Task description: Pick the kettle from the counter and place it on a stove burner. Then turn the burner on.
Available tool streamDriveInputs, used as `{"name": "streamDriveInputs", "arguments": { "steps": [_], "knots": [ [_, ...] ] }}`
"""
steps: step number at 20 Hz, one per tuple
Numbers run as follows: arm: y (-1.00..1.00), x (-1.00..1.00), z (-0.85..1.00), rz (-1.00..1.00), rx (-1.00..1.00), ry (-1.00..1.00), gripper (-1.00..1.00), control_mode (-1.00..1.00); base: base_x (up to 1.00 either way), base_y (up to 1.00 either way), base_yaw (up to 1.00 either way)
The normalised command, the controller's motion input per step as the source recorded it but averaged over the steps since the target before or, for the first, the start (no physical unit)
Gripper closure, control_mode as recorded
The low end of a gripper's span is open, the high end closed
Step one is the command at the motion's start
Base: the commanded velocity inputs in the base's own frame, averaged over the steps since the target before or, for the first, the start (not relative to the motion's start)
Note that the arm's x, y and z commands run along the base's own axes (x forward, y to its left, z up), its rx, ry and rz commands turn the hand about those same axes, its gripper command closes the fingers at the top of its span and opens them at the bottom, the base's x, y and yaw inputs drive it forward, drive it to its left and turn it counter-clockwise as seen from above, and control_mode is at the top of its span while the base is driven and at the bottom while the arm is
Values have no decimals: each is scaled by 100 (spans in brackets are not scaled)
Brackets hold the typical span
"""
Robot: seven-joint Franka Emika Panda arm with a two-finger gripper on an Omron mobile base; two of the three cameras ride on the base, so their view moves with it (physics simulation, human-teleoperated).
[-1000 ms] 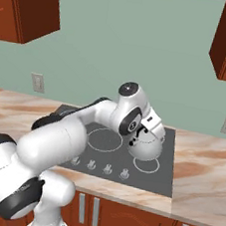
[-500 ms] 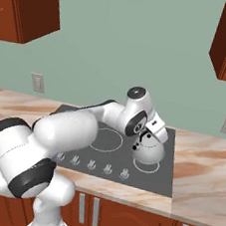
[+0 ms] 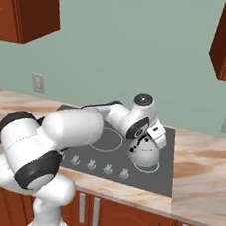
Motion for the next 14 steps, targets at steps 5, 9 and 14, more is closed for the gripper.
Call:
{"name": "streamDriveInputs", "arguments": {
  "steps": [5, 9, 14],
  "knots": [
    [0, 6, -18, 0, 2, 4, 100, -100, 0, 0, 0],
    [-3, 17, -14, 0, 0, 2, 100, -100, 0, 0, 0],
    [-16, 26, -24, 0, 0, 0, 100, -100, 0, 0, 0]
  ]
}}
